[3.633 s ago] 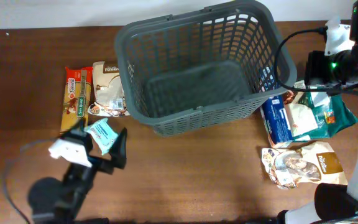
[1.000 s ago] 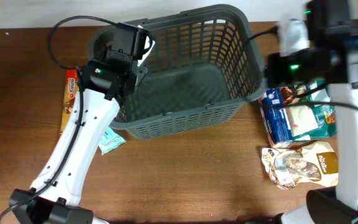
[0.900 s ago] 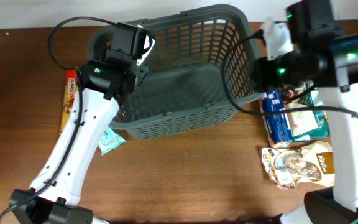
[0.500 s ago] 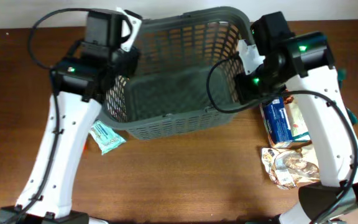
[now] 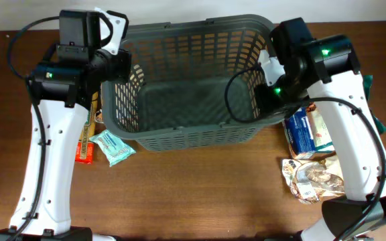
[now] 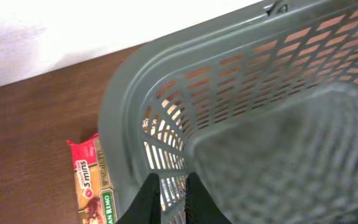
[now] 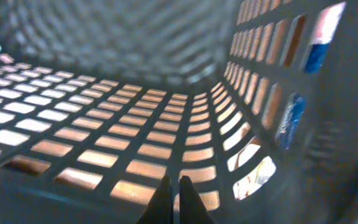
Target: Pack container
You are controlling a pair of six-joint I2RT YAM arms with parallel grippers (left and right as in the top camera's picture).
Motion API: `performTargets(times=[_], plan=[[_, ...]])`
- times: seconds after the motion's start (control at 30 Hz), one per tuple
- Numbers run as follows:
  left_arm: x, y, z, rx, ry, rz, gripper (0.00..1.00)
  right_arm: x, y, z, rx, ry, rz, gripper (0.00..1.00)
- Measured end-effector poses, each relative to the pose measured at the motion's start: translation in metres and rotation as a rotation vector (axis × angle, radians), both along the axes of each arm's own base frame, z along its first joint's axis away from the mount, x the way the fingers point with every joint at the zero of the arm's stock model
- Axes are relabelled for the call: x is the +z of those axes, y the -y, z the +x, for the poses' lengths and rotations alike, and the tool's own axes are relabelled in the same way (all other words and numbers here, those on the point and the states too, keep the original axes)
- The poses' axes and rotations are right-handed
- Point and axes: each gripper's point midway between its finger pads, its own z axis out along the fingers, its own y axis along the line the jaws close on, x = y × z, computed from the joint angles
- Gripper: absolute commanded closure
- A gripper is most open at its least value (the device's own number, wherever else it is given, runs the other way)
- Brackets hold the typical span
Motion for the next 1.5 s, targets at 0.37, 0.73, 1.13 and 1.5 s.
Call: performTargets(times=[0.37,0.73,1.13,1.5], plan=[[0.031,-0.014,-0.011,0.017,0.084,-0.034,0.92,0.087,0.034,0.024,-0.105,0.318,-0.071,0.96],[0.055,-0.083,-0.064,0.141,0.078,-0.134,0.8,0.115,0.168,0.013,-0.5,0.393,-0.136,0.96],[0.056,-0.076,-0.084,0.123,0.049,-0.156,0.01,0.029,0.287,0.008,-0.821,0.234,-0.133,0.01],[0.056,-0.075,-0.084,0.121,0.046,-0.158,0.01,-0.078,0.34,0.001,-0.919,0.219,0.04,0.01]])
